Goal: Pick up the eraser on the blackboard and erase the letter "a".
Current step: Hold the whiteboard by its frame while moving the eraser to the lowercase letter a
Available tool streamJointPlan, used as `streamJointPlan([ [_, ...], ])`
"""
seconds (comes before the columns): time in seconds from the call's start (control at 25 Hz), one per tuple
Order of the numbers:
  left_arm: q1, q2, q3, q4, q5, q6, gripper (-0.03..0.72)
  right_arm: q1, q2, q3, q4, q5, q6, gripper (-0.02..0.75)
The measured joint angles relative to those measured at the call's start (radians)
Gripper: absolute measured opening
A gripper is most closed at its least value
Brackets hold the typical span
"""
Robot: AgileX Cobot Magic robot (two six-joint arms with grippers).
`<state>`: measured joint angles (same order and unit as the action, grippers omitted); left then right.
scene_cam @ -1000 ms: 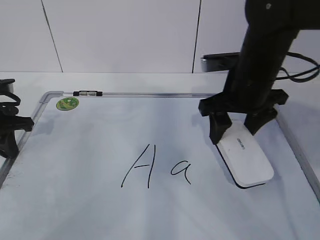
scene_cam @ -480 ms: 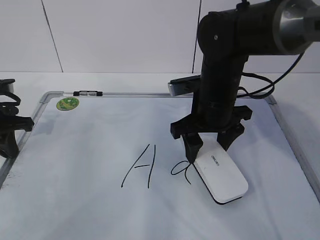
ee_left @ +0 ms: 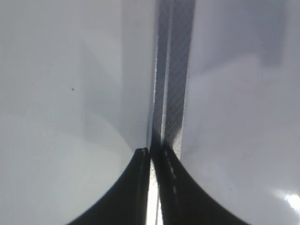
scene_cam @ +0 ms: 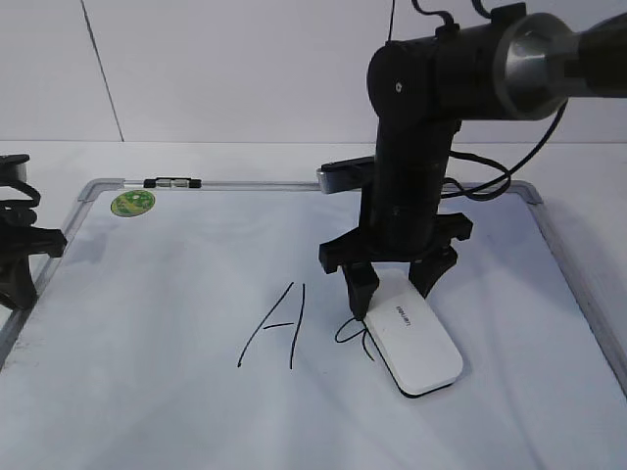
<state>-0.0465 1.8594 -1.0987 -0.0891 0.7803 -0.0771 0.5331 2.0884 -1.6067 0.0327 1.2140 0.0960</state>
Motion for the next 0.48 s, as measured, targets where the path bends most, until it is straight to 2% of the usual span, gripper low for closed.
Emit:
streamJointPlan([
  [0.48,0.000,0.000,0.000,0.000,0.000,0.000,0.033,0.008,0.013,-0.005,0.008,0.000,-0.010,0.530],
])
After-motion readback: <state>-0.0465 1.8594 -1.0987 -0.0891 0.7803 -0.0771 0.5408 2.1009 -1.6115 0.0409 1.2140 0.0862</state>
